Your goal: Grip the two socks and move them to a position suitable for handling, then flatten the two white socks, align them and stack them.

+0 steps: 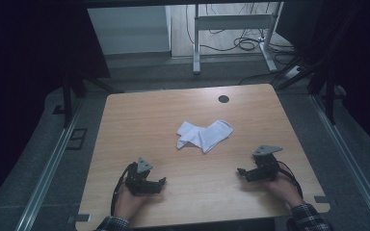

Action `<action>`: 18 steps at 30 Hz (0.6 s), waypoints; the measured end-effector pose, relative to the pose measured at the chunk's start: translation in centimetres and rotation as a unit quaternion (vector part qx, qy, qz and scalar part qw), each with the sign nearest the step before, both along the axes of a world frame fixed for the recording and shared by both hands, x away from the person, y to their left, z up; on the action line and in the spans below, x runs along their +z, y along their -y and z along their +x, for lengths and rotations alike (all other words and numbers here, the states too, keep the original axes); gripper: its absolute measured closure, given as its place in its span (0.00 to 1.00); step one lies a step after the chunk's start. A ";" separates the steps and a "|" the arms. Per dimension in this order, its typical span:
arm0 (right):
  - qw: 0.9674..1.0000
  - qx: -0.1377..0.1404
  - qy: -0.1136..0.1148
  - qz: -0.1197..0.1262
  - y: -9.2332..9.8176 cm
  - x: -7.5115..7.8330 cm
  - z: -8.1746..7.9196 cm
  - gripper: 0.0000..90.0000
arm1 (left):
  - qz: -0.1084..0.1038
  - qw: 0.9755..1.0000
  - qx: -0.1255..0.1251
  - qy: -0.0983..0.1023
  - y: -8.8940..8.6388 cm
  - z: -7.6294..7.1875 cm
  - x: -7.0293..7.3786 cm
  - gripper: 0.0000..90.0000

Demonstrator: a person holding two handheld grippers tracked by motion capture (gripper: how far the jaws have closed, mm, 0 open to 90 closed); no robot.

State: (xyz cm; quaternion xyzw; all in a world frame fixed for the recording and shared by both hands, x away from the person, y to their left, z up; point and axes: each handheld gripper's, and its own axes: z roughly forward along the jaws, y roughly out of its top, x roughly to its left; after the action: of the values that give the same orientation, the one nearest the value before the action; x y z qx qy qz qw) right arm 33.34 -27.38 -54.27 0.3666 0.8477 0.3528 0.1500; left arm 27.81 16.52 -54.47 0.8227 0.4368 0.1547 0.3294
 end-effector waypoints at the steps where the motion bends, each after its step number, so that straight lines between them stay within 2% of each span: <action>1: 1.000 0.000 0.000 0.000 0.0 0.0 0.0 0.06 | 0.000 1.000 0.000 0.000 0.0 0.0 0.0 0.11; 18: 1.000 0.001 0.000 0.000 0.0 0.0 0.0 0.06 | -0.001 1.000 0.002 0.000 0.1 0.0 0.0 0.10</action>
State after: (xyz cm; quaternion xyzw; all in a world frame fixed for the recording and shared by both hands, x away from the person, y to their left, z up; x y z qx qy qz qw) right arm 33.34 -27.39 -54.27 0.3661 0.8480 0.3528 0.1498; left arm 27.85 16.43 -54.49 0.8216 0.4382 0.1552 0.3301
